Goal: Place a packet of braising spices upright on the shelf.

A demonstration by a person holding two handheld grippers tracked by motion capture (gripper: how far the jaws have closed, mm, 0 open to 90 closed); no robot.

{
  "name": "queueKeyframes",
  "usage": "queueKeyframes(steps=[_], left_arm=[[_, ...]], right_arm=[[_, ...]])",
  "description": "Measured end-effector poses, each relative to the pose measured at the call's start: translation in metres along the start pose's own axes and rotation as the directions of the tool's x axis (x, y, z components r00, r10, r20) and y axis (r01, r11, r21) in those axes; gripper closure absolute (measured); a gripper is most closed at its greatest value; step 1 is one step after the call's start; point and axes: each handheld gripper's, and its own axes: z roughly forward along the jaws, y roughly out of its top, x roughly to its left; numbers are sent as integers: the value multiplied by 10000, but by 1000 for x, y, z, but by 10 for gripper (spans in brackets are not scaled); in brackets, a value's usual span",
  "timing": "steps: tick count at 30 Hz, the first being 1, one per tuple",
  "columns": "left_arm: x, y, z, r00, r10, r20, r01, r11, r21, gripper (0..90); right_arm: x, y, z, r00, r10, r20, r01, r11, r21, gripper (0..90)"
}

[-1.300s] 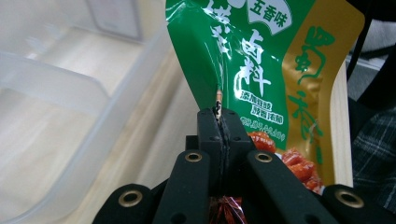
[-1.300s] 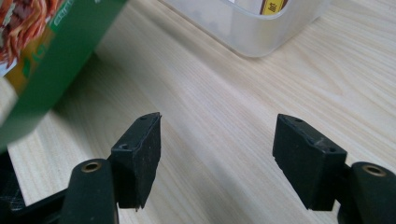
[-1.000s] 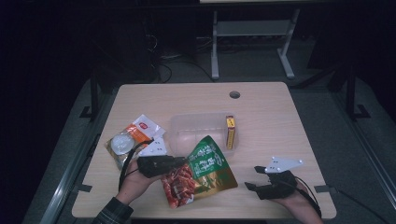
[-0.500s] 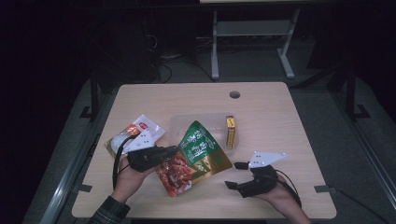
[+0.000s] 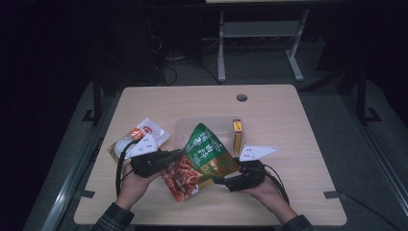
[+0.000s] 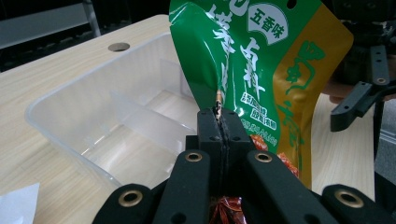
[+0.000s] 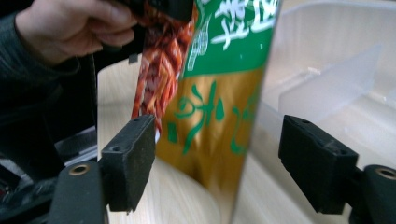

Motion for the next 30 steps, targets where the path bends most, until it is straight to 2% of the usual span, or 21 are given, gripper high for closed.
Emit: queueKeyframes(steps=[5,13,19,21,24,30], left_arm=[[0,0,-2,10000,-88,-28,87,9998,-174,892],[2,-2,-3,9996,-270,-14,270,9993,-251,892],[-1,-4,-3,9994,-356,7,356,9989,-319,891],[-2,-5,-3,9994,-359,7,359,9990,-274,891],[-3,-6,-5,9991,-430,67,431,9987,-288,890],[-7,-9,-6,9997,-225,19,226,9997,-99,886]], right_arm=[[-1,5,8,9999,-25,-114,21,9993,-382,470],[-5,9,10,9995,155,-281,-169,9987,-482,778],[-9,12,7,9989,135,-443,-153,9990,-419,833],[-8,15,7,9991,-151,-396,140,9995,-279,823],[-5,17,6,9984,-326,-465,323,9994,-81,834],[-9,21,5,9977,-316,-600,325,9994,144,891]])
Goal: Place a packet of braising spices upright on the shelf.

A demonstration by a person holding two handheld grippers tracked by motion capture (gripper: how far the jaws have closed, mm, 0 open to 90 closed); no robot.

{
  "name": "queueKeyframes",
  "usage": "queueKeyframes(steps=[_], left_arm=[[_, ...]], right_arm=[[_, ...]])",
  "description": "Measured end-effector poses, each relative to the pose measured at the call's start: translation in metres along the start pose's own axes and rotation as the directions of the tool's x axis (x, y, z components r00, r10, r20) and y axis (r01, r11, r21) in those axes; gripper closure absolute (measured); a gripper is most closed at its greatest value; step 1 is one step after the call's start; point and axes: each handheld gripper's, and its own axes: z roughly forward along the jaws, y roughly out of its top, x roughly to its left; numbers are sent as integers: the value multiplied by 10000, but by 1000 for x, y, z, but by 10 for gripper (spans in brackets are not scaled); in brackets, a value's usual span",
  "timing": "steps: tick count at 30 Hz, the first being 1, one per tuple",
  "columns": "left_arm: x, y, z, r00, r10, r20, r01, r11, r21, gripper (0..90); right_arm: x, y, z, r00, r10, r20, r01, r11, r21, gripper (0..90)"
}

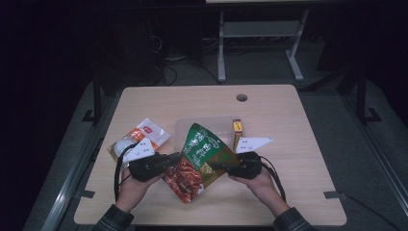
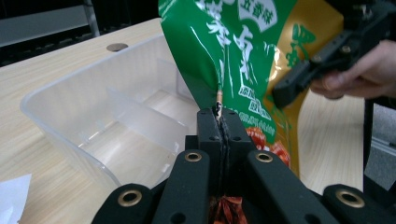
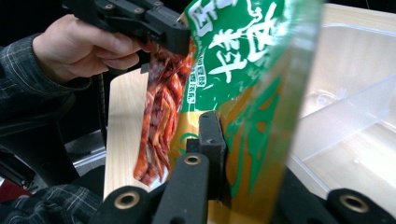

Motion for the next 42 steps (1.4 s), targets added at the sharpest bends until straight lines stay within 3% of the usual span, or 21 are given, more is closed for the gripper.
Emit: queueKeyframes(steps=[7,11,18,21,28,30,37,42], left_arm=[[-1,-9,-4,9999,98,-89,-95,9993,366,877],[-3,-14,-4,9992,354,-196,-339,9968,724,869],[4,-20,-8,9981,329,-518,-280,9952,933,850],[10,-25,-13,9972,205,-721,-125,9940,1089,722],[11,-35,-19,9982,195,-567,-110,9891,1467,485],[9,-41,-21,9984,300,-485,-208,9834,1802,443],[12,-52,-24,9991,145,-393,-53,9745,2244,348],[13,-54,-23,9990,106,-436,-1,9725,2329,283]], right_arm=[[-2,8,0,9995,-132,-277,144,9990,431,894],[-1,10,-2,9990,-325,-297,340,9981,510,895],[5,15,-5,9971,-634,-421,655,9966,493,897],[7,17,-7,9959,-718,-548,740,9965,394,897],[10,21,-9,9945,-746,-732,766,9968,248,897],[10,23,-10,9939,-754,-802,773,9968,202,898],[12,31,-16,9924,-722,-995,719,9974,-65,898],[13,41,-22,9928,-778,-911,755,9967,-284,898]])
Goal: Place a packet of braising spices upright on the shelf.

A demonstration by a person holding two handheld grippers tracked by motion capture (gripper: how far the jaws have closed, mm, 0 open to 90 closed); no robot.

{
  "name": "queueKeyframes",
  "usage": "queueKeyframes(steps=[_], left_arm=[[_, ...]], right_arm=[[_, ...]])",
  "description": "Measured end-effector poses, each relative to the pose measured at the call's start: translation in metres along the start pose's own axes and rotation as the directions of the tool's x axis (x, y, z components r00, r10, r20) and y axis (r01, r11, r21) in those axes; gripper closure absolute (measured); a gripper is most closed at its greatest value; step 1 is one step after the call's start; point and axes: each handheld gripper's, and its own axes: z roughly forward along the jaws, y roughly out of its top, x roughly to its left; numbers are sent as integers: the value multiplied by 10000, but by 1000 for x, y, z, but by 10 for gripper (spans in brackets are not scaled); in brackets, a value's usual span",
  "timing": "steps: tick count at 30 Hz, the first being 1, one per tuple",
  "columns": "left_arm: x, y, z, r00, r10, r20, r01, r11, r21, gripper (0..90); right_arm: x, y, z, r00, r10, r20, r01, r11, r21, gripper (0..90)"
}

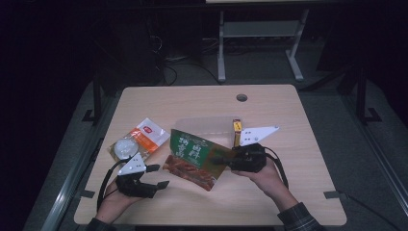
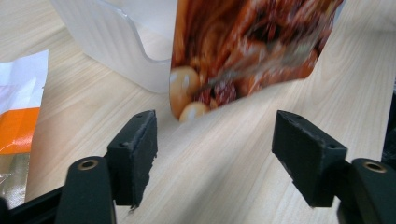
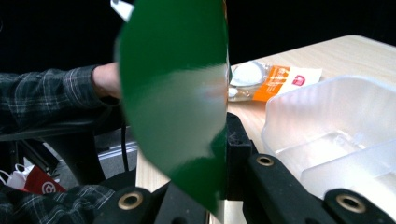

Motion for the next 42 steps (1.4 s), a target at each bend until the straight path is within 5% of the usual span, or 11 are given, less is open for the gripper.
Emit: queueKeyframes(steps=[12,27,36,37,40,42], left_arm=[[6,-5,4,9997,-200,-148,204,9994,267,234],[9,-7,6,9994,-258,-251,265,9993,282,224],[9,-8,6,9994,-189,-304,198,9994,299,225],[9,-8,7,9992,-267,-310,275,9994,228,225],[9,-8,6,9992,-246,-323,254,9994,247,225],[9,-8,7,9992,-192,-347,201,9994,272,227]], right_arm=[[-6,21,-18,9979,28,652,1,9990,-450,898],[-27,44,-38,9818,173,1891,27,9944,-1053,899],[-44,45,-40,9602,620,2723,-293,9920,-1226,898],[-47,44,-40,9520,735,2970,-386,9918,-1216,899],[-49,43,-41,9464,800,3129,-454,9921,-1166,899],[-50,42,-41,9313,807,3552,-447,9931,-1083,899]])
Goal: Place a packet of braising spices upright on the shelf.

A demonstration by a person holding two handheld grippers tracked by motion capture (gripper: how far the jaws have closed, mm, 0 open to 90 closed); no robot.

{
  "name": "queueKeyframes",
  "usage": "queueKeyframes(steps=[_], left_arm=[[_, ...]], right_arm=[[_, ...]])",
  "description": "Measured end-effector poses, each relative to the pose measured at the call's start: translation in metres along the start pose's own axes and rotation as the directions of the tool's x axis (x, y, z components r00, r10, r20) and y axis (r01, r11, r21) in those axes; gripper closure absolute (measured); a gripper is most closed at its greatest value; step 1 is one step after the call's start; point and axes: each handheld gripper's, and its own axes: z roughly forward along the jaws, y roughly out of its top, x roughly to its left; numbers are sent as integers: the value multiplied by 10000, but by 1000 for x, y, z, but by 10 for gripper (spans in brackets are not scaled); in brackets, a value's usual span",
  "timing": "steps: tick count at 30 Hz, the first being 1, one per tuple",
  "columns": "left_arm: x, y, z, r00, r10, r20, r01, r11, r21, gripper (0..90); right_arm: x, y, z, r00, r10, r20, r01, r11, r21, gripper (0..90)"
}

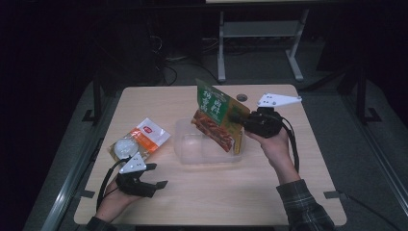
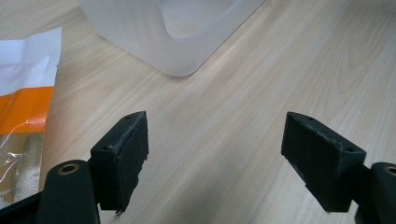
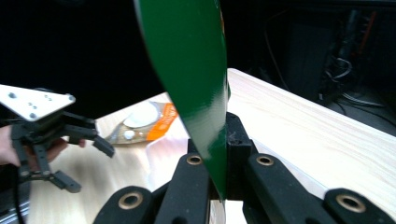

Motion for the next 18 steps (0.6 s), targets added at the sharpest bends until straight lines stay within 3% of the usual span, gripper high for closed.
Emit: queueKeyframes(steps=[18], left_arm=[[0,0,0,10000,6,53,-6,10000,69,227]], right_arm=[[-8,-10,6,9901,443,1333,-471,9987,182,898]])
